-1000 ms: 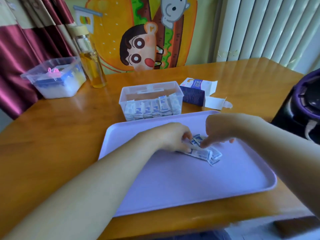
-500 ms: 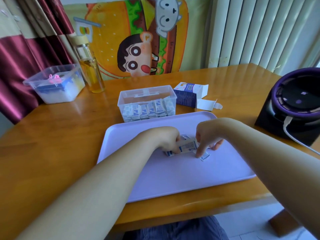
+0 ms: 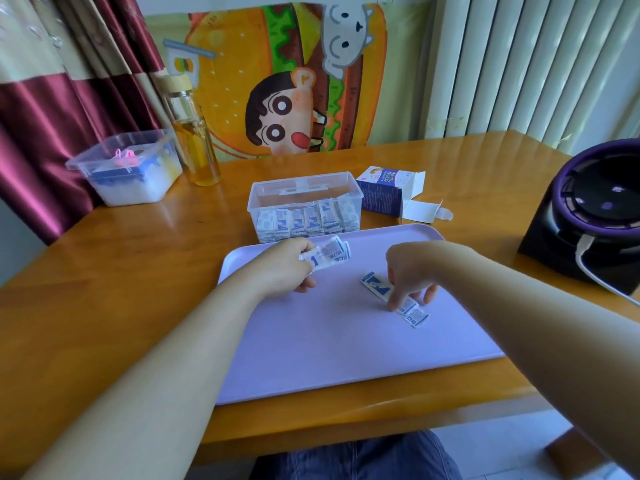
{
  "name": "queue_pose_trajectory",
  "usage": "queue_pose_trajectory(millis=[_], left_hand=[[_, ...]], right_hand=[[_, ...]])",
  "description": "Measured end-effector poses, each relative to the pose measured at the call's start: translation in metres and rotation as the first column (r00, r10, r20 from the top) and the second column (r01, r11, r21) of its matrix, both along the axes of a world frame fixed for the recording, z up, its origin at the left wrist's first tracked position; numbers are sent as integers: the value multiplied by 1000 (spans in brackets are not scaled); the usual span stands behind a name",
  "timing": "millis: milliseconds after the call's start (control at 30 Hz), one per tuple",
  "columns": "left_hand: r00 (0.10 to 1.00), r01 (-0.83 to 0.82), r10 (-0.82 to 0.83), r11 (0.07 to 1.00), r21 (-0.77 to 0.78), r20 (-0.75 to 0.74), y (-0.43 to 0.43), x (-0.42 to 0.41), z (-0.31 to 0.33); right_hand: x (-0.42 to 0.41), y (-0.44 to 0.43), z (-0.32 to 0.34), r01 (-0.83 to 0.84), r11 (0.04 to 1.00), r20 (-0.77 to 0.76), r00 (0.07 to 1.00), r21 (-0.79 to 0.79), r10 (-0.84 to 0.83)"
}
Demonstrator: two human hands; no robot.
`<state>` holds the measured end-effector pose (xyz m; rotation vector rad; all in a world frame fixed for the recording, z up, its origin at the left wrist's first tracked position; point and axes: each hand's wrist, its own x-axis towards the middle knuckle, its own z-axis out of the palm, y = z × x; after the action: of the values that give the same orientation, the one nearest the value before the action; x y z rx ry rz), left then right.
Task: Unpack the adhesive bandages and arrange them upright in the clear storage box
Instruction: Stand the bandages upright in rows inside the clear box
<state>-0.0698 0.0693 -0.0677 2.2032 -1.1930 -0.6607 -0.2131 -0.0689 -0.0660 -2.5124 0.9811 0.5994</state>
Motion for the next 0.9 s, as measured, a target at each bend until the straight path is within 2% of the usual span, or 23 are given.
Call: queue_pose_trajectory(millis=[100,200,400,500,600,700,800,900], left_hand=[[990,-79,67,992,-98,-121,-1,2,-5],[960,-114,78,986,-118,-270,1,4,-10],[889,-231,160,966,-118,-428,9,12,-25],[912,-234,165,961,-148,-375,11,14,-29],[949,-149,84,969,-197,-304,11,12,-33],[978,-31,-12,978,-207,-207,8,7,-34],[970,20,-65,982,-189,-234,8,3,-36],[987,94,-115,981,-169,-115,12,-3,-38]], right_hand=[[1,0,1,8,999,-7,1000,53,-8],[-1,-1,1,-8,997,-15,1000,73,10],[-6,12,2,-216,971,-22,976,-100,215],[-7,21,3,-311,939,94,941,-148,326],[0,32,1,-300,918,308,875,-259,373],[9,37,-10,-233,915,448,814,-329,369],[12,34,-22,-187,936,528,785,-300,326],[10,28,-31,-147,942,585,751,-302,304]])
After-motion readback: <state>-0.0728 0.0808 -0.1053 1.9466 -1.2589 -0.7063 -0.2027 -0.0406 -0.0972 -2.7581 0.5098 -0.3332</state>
